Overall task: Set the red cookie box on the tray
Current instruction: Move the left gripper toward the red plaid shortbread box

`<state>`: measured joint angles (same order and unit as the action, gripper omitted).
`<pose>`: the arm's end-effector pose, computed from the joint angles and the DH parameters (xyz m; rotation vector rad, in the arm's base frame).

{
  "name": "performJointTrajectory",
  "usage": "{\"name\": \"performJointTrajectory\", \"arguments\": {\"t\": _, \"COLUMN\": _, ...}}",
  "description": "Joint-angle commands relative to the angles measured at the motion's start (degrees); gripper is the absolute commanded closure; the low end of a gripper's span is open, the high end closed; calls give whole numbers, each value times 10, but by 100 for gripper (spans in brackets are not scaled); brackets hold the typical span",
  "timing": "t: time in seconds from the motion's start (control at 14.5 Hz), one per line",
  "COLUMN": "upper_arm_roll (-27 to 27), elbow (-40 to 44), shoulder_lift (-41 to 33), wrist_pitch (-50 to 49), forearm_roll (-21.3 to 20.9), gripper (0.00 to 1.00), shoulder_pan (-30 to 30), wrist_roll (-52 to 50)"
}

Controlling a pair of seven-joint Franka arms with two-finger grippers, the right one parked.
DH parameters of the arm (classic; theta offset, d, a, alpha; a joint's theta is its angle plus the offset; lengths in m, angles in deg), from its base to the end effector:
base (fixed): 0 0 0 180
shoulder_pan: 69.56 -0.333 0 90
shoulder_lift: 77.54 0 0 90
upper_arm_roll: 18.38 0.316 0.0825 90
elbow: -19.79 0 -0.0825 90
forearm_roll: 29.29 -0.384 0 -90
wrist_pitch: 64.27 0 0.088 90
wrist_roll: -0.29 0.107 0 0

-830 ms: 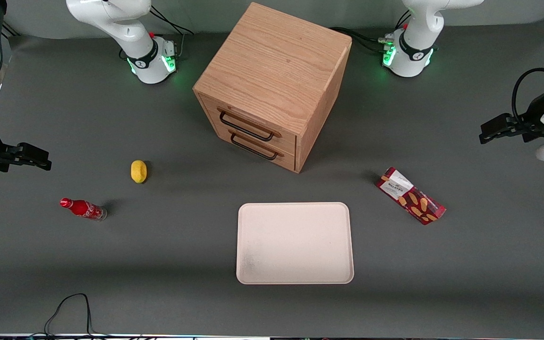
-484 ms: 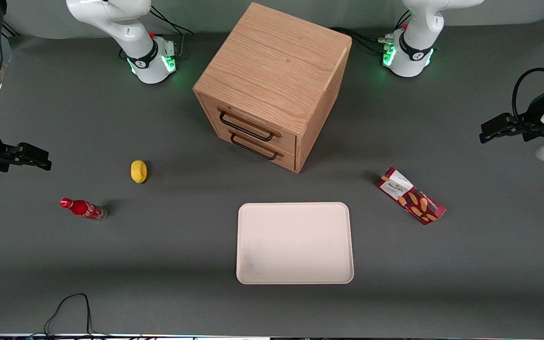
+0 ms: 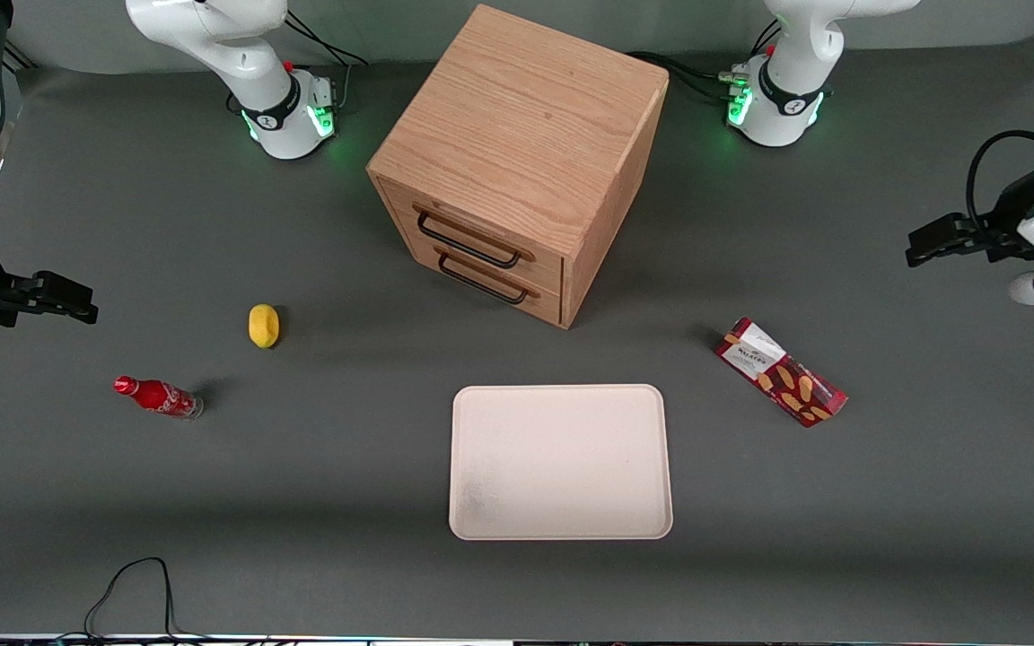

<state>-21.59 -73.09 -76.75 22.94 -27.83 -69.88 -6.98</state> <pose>0.5499 -0.0304 0.5894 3.1180 0.1195 -0.1790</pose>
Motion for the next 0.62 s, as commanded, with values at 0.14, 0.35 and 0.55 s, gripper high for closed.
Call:
{"name": "performJointTrajectory", "arguments": {"t": 0.14, "upper_arm_roll": -15, "elbow": -168, "shoulder_lift": -109, "wrist_pitch": 76, "forearm_roll": 6, "gripper": 0, "shoulder_pan": 38, "wrist_roll": -120}}
{"name": "performJointTrajectory", "arguments": {"t": 0.35, "upper_arm_roll": -15, "elbow": -190, "shoulder_lift": -120, "wrist_pitch": 93, "forearm_roll": 23, "gripper": 0, "shoulder_pan": 56, "wrist_roll": -212}}
{"name": "performJointTrajectory", "arguments": {"t": 0.55, "upper_arm_roll": -13, "elbow": -189, "shoulder_lift": -118, "wrist_pitch": 102, "forearm_roll": 44, "gripper": 0, "shoulder_pan": 51, "wrist_roll": -284}}
